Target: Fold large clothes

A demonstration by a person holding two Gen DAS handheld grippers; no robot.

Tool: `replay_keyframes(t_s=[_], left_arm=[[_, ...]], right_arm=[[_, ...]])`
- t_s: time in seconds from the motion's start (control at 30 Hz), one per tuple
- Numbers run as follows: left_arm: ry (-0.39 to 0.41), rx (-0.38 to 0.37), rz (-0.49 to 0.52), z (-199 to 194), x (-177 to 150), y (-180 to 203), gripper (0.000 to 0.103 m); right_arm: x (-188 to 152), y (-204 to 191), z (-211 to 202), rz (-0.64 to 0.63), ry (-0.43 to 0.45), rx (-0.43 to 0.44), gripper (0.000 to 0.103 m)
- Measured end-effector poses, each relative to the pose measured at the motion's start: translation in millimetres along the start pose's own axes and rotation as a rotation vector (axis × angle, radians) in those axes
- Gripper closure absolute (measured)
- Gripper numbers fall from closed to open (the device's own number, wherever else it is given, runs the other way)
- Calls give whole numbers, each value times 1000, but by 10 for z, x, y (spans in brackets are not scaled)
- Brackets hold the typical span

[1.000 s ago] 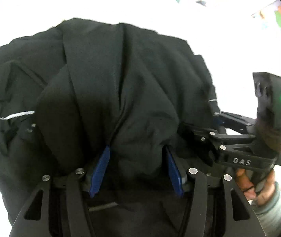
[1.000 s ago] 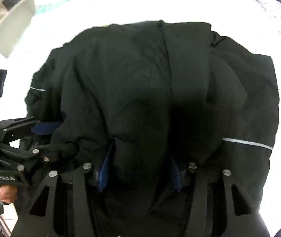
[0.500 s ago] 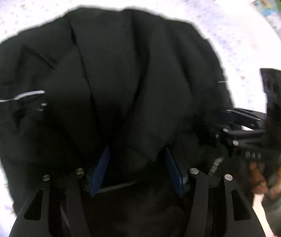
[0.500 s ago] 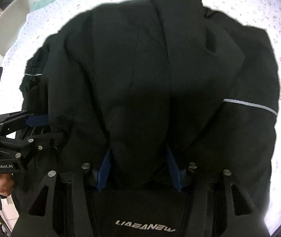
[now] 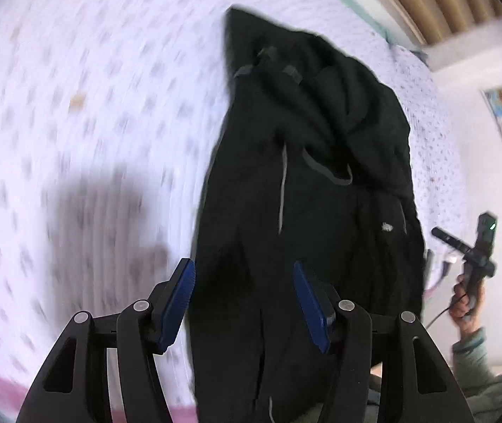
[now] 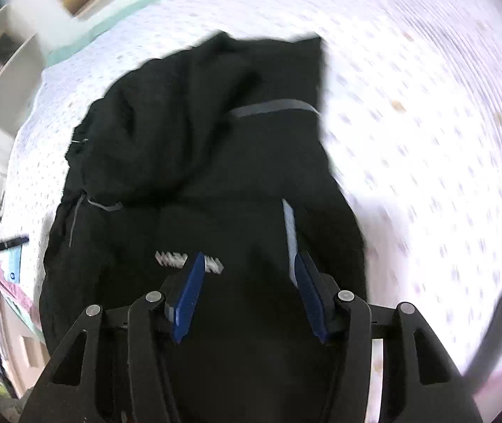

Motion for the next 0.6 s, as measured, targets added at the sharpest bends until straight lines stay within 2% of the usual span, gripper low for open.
replay_keyframes(t_s=[0.1, 0.17, 0.23, 0.33, 0.43, 0.53, 0.57, 0.6], left_arm=[[-42, -31, -63, 42, -236, -296, 44], [-69, -26, -102, 106, -369, -387, 44], [-86, -27, -130, 201, -436, -428, 44], [-114, -77, -170, 277, -531, -462, 44], [-133, -111, -156, 338, -535, -360, 44], [-140, -192, -108, 357, -472, -105, 44], [-141, -247, -108, 339, -448, -28, 44], [-133, -315, -125, 333, -417, 30, 43]], right_arm=[[-247, 272, -41, 75, -25, -22, 46], [-378, 387, -58, 105, -39, -37, 46], [-528, 500, -72, 130, -56, -47, 46], [-760, 661, -46, 153, -97, -84, 46], [-941, 781, 90, 195, -141, -91, 46], [-1041, 764, 263, 200, -188, -64, 48], [-1040, 721, 284, 190, -192, -45, 53], [-1017, 640, 270, 174, -188, -9, 54]])
Point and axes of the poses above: each gripper's, at about its wrist camera, not at the fingertips, and z roughly the way its jaws point, y to its right, x to its top, the point moved 1 cm from there along z, roughly the way its jaws point, and after that the axes turned 4 degrees about y, right-handed, at the moved point
